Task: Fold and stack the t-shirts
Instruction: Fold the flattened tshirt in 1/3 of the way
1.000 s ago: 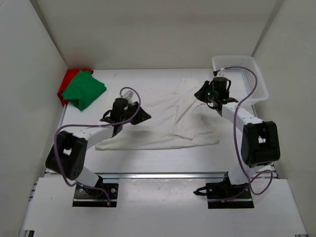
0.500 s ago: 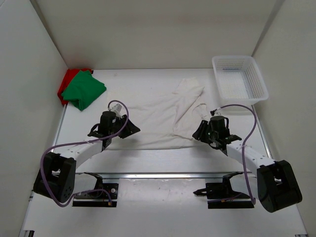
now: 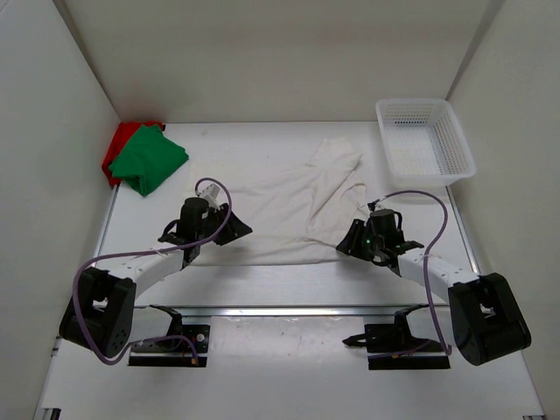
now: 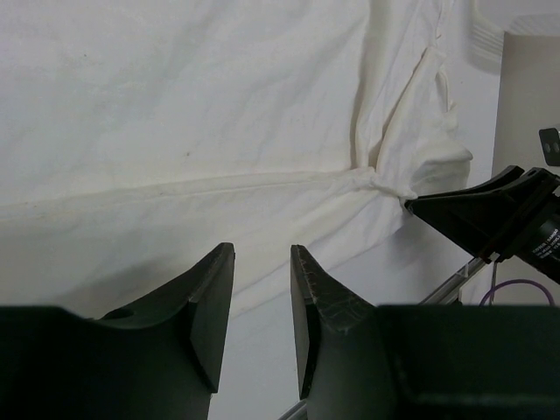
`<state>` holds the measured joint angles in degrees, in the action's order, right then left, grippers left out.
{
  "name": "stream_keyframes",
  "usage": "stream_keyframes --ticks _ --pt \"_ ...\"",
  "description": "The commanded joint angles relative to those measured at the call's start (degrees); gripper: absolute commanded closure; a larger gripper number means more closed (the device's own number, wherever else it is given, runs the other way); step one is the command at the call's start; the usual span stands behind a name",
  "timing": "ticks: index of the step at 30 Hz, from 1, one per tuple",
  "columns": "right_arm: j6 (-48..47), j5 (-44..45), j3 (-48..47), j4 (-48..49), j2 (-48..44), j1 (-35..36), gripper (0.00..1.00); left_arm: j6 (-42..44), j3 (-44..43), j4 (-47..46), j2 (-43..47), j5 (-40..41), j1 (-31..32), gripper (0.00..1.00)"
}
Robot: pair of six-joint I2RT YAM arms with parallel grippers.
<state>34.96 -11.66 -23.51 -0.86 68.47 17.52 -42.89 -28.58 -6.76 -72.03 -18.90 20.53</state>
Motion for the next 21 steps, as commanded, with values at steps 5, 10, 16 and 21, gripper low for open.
stream_keyframes --ticks 5,10,16,21 --pt "-0.77 -1.70 -3.39 4.28 1.93 1.46 0.63 0.00 0.36 -2.37 -1.09 -0.53 0.47 0.57" --pt "-0.69 -3.81 -3.65 5.78 4.56 0.06 0.64 -0.17 0.54 -2.73 -1.53 -0.44 0.73 0.57" --pt "-1.91 -2.31 -5.84 5.69 6.86 -0.38 0.81 -0.35 1.33 -2.90 -1.45 -0.44 0.12 0.57" --pt "-3.40 -0.30 -9.44 5.26 8.34 0.41 0.95 -0.61 0.98 -2.99 -0.66 -0.53 0.82 0.58"
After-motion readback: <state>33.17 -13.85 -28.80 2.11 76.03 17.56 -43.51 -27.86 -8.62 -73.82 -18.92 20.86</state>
